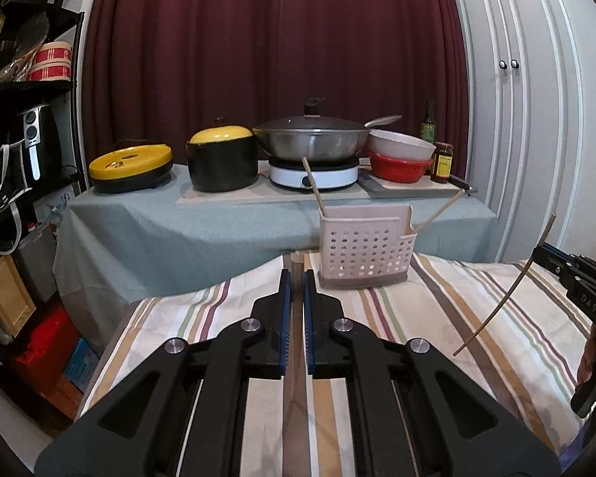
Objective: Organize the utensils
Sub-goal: 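Lift both held chopsticks upright and carry them over the white holder, then lower both chopsticks into the white holder and open both tools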
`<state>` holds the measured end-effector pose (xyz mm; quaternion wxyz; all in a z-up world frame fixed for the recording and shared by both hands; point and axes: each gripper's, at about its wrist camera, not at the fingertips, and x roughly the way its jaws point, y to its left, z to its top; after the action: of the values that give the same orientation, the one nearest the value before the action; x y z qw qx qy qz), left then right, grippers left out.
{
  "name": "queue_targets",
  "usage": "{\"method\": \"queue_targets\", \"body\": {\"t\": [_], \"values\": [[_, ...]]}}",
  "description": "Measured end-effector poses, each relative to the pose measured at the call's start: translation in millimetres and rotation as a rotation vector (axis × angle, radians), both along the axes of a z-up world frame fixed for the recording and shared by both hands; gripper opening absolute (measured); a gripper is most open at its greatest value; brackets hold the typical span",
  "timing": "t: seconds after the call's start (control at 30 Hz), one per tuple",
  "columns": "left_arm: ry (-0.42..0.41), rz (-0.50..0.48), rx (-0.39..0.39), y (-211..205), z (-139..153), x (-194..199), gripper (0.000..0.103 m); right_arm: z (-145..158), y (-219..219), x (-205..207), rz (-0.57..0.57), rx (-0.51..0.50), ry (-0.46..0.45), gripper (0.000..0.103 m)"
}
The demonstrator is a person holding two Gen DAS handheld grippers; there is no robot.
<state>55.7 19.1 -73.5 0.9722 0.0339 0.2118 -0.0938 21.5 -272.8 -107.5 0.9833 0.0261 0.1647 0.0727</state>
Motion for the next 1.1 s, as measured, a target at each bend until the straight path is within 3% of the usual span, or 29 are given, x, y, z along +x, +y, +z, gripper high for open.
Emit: {"method": "queue_targets", "body": {"t": [0.13,0.33,0.57,0.7,0.83,1.1], "values": [[-0.017,-0.026,-0.03,-8.1,14.9,19.0,0.006,16.1,-3.4,16.2,0.0,0.003,-0.047,0.007],[-0.105,-0.072,-0.06,-29.6,57.2,58.6,0.006,56.2,-5.0,52.8,0.01,-0.006,-0.15,0.007],[-0.218,-0.082,-0.09,-61.6,108.7,118.9,0.006,90.9,-7.3,101.3,0.01,0.003,-0.231,0.007],[-0.226,-0.073,-0.134,-73.7,124.3,160.5,0.006,100.6,-5.9,126.8,0.013,0.0,-0.265,0.007],[-0.218,-0.066,-0.149,-85.2,119.0,193.2,0.006,96.9,-5.8,152.7,0.015,0.01,-0.268,0.007],[-0.099,-0.078,-0.1,-105.9,60.3,235.7,0.006,50.0,-5.7,198.9,0.016,0.024,-0.161,0.007]]}}
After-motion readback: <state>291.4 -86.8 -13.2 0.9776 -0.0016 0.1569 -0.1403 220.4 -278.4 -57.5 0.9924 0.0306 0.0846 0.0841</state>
